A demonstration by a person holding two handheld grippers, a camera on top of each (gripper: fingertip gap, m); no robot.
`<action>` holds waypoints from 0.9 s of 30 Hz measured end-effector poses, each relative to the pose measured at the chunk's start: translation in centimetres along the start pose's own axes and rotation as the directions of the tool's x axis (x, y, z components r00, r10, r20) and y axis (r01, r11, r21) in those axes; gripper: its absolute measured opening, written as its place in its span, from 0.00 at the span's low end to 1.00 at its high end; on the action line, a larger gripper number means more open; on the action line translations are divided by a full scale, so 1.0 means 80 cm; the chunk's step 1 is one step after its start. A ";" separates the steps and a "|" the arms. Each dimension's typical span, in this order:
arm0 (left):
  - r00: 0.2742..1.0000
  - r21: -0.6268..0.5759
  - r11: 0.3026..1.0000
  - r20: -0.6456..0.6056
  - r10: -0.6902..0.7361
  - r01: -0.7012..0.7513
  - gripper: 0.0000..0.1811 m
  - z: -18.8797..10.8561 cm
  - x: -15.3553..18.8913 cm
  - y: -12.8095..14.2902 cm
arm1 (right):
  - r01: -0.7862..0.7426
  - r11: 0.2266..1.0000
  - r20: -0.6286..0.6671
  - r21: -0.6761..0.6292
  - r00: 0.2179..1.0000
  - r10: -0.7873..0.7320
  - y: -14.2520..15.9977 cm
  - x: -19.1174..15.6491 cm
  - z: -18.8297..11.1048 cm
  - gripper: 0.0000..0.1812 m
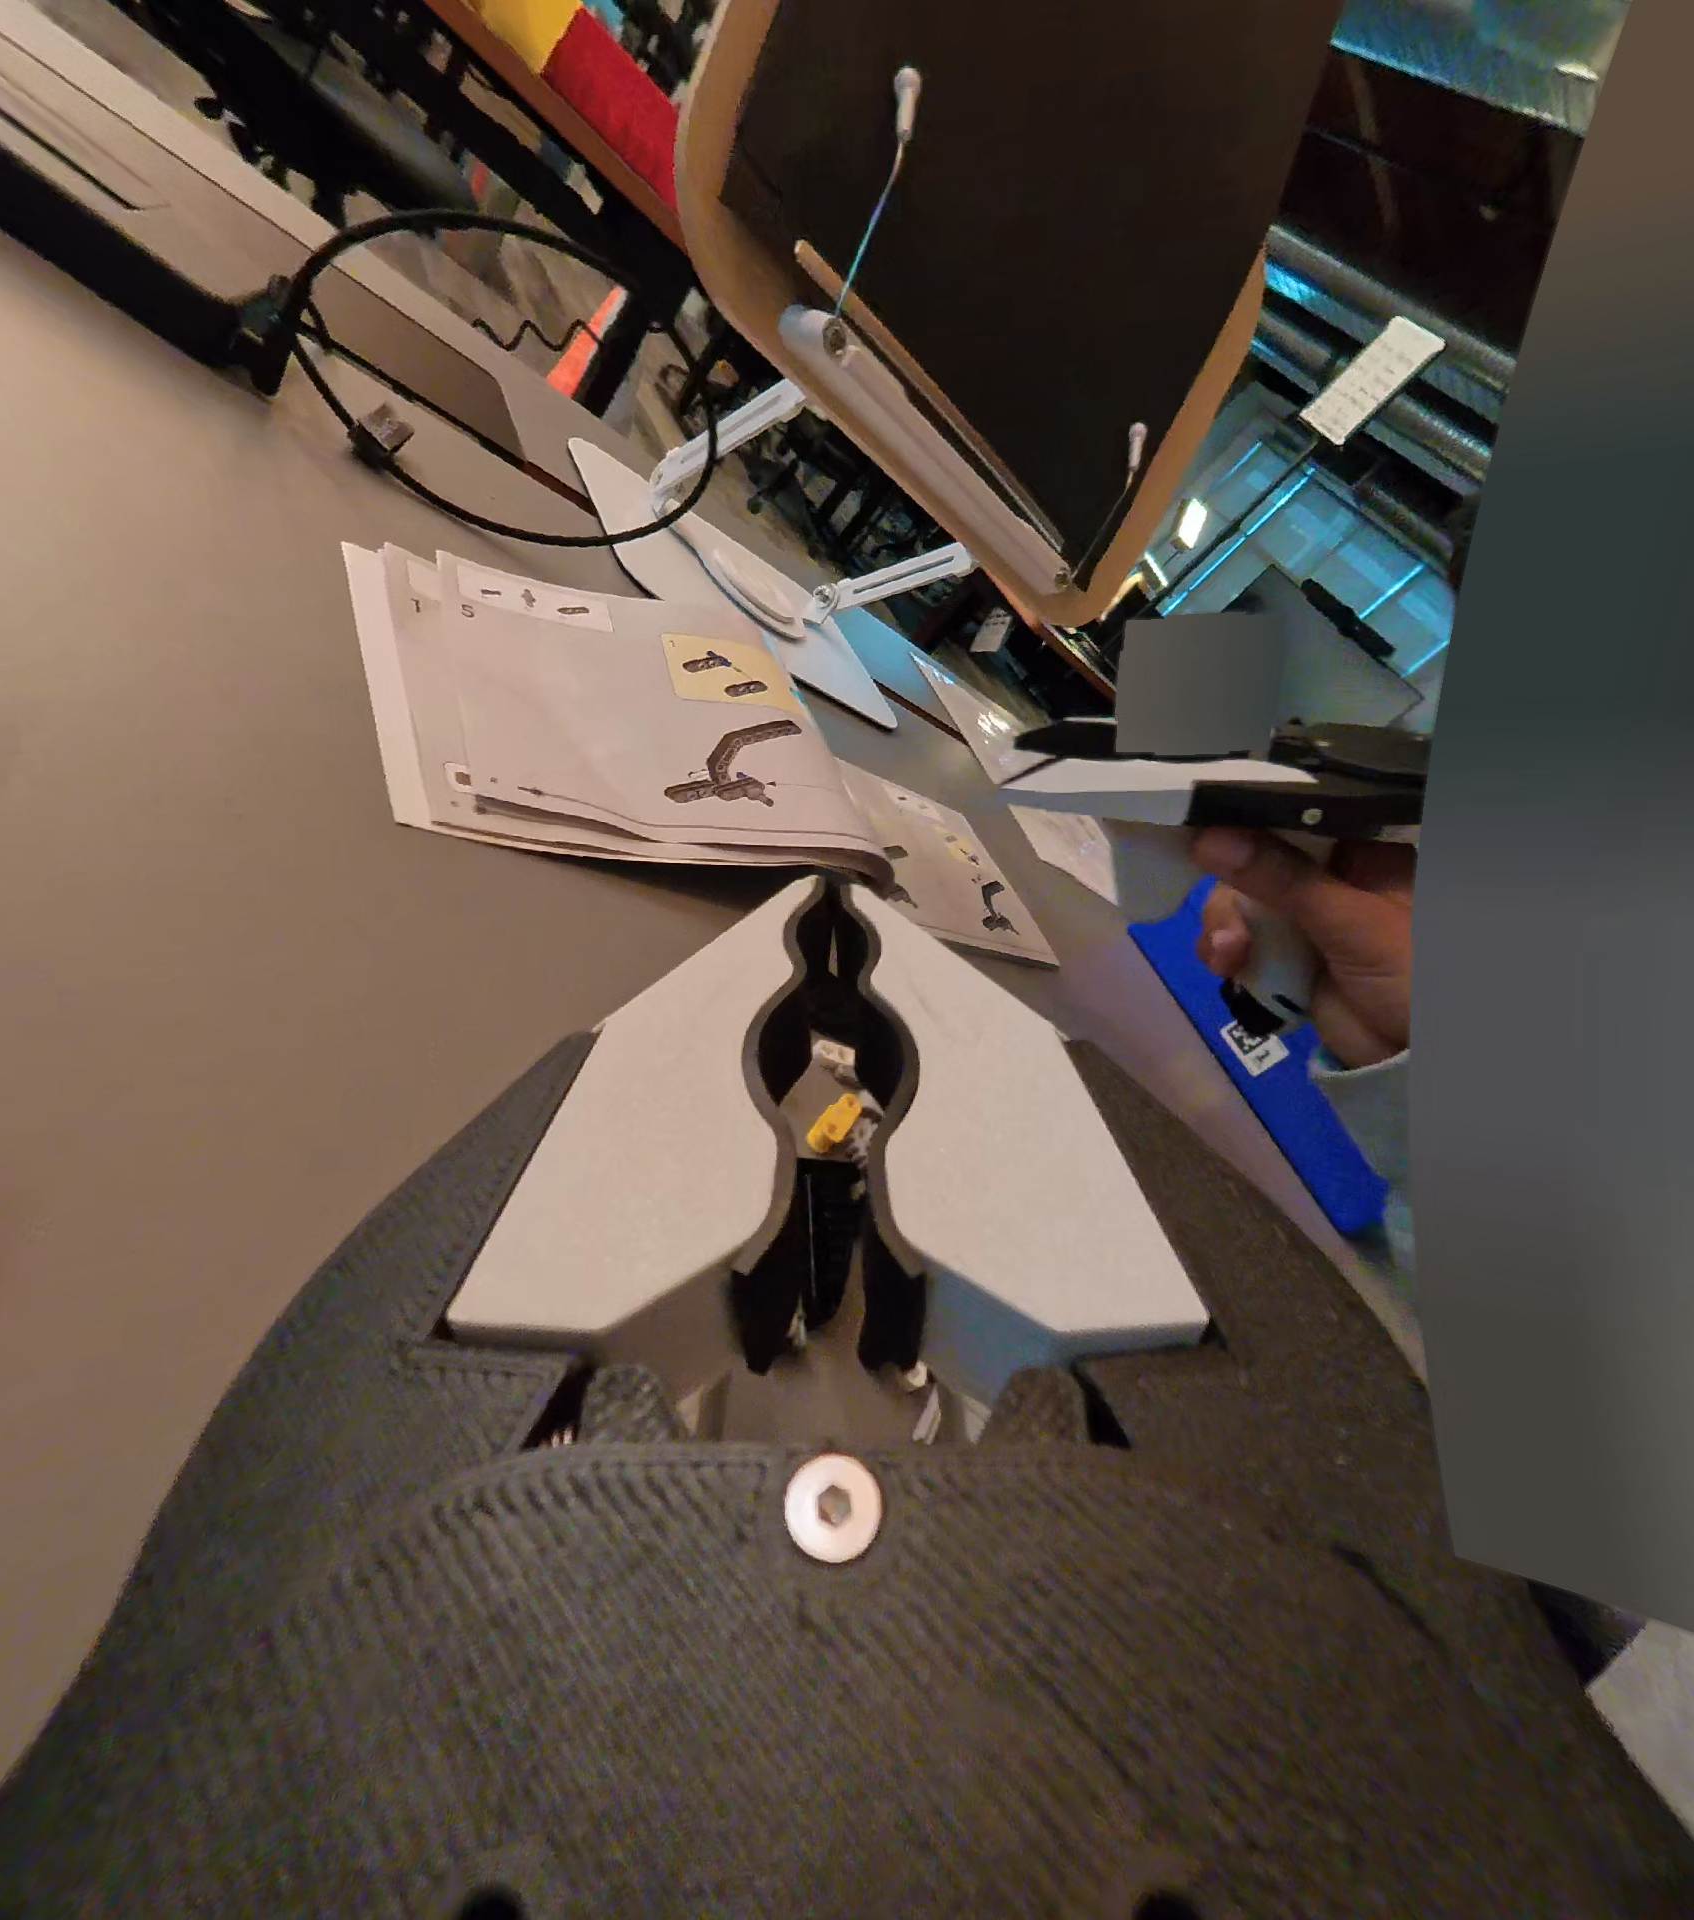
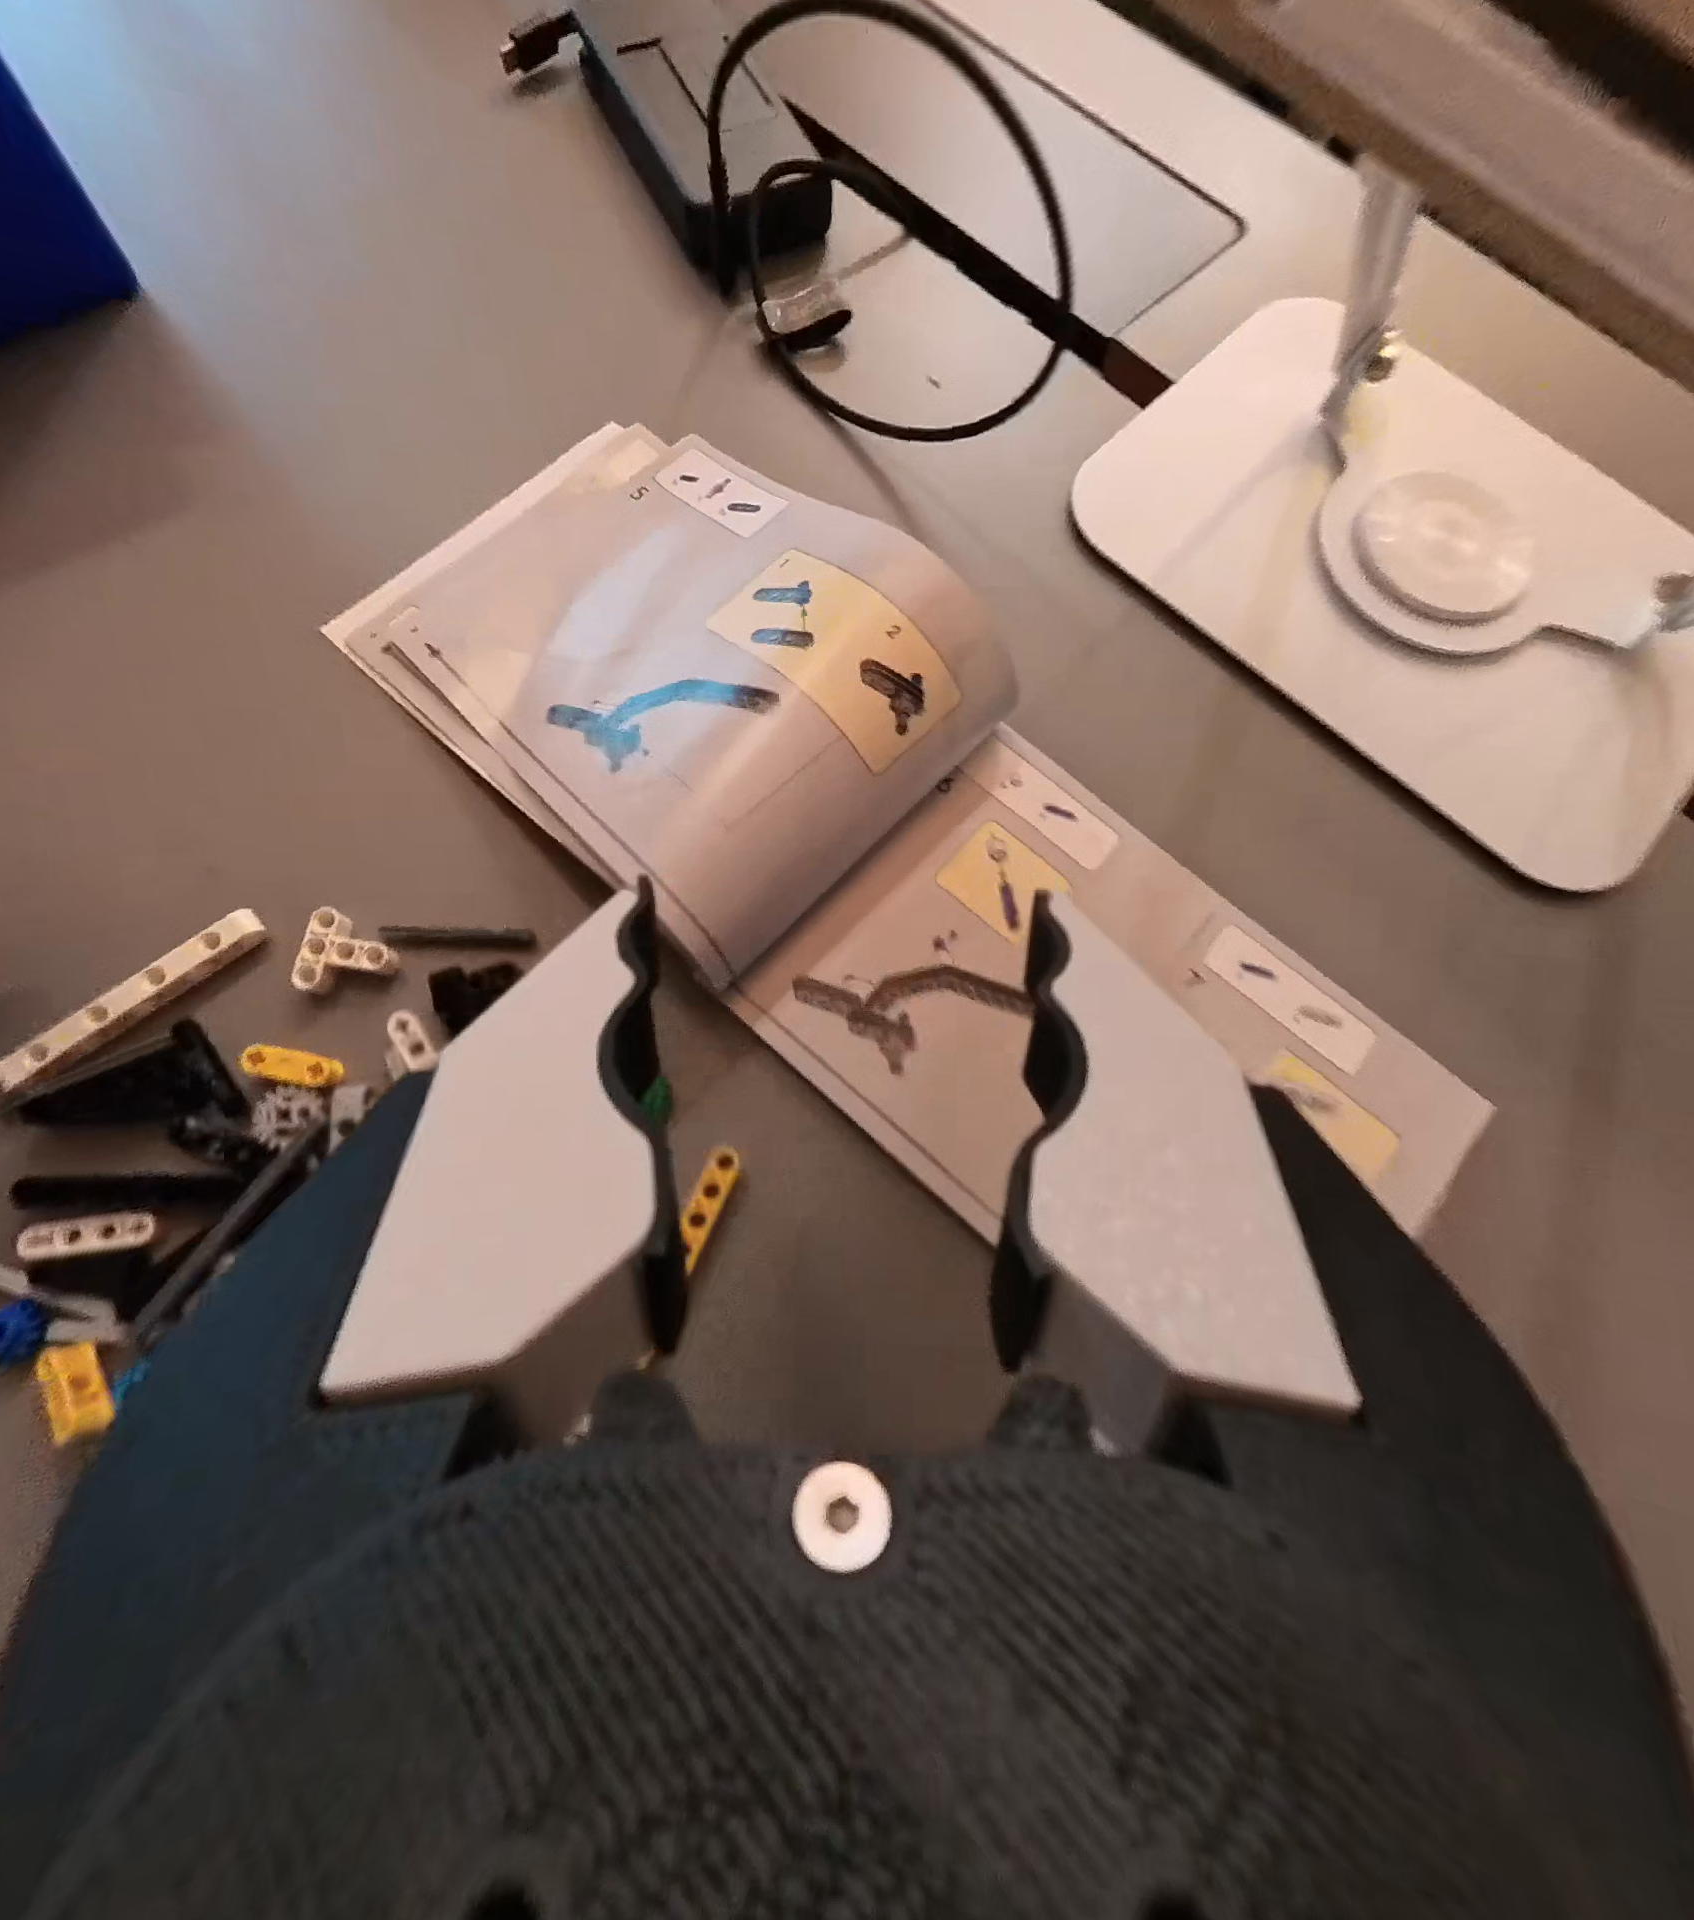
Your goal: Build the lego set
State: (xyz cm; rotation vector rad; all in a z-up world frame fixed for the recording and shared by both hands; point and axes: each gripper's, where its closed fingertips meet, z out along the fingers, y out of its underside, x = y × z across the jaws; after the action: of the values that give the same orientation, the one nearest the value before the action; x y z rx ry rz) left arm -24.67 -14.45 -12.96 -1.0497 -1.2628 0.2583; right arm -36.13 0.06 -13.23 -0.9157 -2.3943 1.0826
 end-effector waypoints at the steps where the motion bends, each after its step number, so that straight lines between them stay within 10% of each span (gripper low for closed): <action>1: 1.000 -0.002 1.000 -0.001 0.007 -0.007 0.00 0.000 0.002 0.001 | 0.005 1.000 -0.020 -0.003 1.000 -0.005 0.003 0.004 -0.013 0.39; 27: 0.992 -0.049 0.991 -0.005 0.123 -0.123 0.00 0.010 0.030 0.023 | -0.059 0.993 -0.229 0.099 0.970 0.080 0.064 0.027 -0.198 0.36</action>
State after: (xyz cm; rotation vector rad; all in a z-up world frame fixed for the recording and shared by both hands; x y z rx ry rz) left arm -23.87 -11.42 -12.85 -1.1719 -1.2095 0.3212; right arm -26.90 12.51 -6.86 -1.0400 -2.1204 1.0380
